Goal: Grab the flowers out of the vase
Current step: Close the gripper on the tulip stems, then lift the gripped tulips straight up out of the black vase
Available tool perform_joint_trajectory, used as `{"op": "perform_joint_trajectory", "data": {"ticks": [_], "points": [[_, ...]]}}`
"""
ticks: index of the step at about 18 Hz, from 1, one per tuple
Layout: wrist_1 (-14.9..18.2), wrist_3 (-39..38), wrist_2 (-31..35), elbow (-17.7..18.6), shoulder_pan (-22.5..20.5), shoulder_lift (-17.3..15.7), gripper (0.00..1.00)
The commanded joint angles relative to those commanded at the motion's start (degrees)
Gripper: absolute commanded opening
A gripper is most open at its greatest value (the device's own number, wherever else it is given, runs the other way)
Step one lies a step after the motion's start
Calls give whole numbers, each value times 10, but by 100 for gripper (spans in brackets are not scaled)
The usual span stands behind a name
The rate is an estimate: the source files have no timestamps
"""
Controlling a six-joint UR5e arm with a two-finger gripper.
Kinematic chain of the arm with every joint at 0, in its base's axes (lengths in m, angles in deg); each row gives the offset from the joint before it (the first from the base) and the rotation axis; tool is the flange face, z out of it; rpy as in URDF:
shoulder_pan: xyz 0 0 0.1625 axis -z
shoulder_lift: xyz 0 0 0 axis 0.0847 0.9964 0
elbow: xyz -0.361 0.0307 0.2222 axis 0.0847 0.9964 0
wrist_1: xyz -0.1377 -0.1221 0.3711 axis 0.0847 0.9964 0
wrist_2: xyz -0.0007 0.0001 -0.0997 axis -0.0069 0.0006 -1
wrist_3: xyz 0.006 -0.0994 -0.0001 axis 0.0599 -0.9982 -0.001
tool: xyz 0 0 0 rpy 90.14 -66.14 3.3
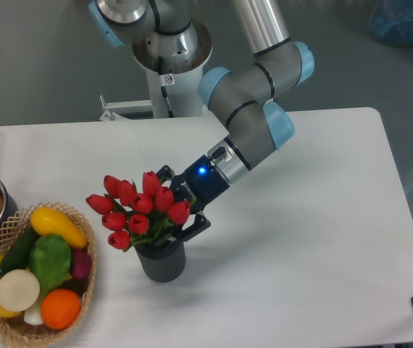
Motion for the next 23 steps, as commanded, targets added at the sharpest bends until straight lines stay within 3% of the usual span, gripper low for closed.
{"op": "perform_joint_trajectory", "data": {"ticks": [4,7,10,19,23], "points": [[0,1,-5,0,0,-1,65],[-1,1,-10,5,1,-2,51],[-1,1,-12,5,2,-2,45],[-1,1,-29,5,0,-4,42],[0,-7,-41,5,-8,-19,42]]}}
